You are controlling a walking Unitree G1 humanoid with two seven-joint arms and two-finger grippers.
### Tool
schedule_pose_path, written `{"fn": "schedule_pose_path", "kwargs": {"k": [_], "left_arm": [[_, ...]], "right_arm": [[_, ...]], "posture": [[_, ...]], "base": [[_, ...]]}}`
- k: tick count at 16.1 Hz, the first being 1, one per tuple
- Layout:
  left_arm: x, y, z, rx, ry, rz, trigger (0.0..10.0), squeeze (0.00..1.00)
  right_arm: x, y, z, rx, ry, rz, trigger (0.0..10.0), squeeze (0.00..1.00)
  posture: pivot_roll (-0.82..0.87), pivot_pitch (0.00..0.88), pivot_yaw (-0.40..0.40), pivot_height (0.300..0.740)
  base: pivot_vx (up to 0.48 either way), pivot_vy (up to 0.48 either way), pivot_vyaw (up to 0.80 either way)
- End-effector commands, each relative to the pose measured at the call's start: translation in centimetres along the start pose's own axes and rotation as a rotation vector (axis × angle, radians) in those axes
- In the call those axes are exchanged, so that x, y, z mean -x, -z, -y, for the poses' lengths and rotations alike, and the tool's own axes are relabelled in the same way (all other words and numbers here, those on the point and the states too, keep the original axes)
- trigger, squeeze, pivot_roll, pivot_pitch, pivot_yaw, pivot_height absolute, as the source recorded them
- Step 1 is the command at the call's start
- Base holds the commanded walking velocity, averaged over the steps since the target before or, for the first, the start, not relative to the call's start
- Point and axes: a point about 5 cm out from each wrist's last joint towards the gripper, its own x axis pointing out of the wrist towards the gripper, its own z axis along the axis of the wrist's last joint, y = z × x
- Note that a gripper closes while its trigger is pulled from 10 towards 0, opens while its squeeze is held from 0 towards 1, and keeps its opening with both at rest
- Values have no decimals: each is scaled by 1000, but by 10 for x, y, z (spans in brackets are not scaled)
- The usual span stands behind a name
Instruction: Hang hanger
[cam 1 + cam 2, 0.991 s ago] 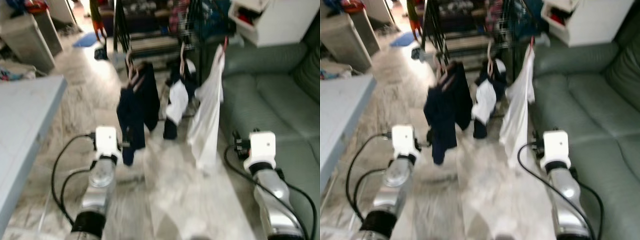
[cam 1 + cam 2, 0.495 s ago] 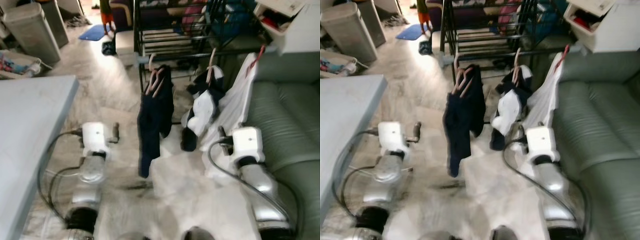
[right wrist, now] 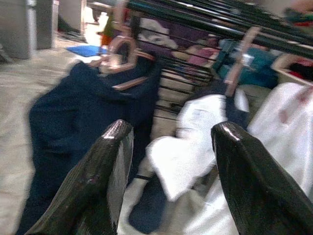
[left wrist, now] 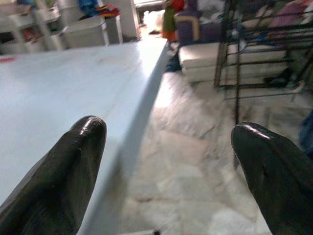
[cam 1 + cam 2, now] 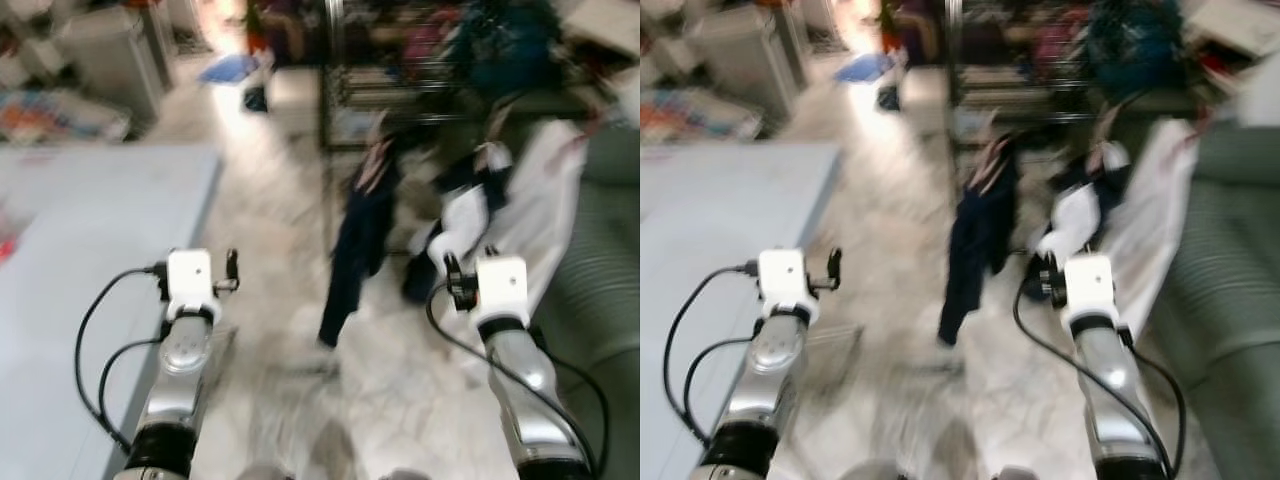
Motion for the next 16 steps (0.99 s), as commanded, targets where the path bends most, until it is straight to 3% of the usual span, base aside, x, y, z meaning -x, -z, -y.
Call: {"fn": "schedule_pose_path", "kwargs": {"k": [1,4,13,16], "left_arm": [[-1,-3,-2,-20,10,10,10000,0],[-4,-10,3,-22,55,53,10000,0],[-4,-11,8,-4,83,53,10000,0],[-5,-11,8,10,87,43,10000,0]], "right_arm": [[0,-1,0,-7,3,8,10000,0],[2,1,1,-38,11,2,10000,0],[1,2,2,-39,16,-3,10000,0],[1,3,3,-39,20,-7,10000,0]], "posture": [[-31,0,57,740],[-38,0,57,740],[-39,0,57,740],[-41,0,59,740]], "base": [[0,0,775],[254,0,0],[443,0,0],[374,301,0]]}}
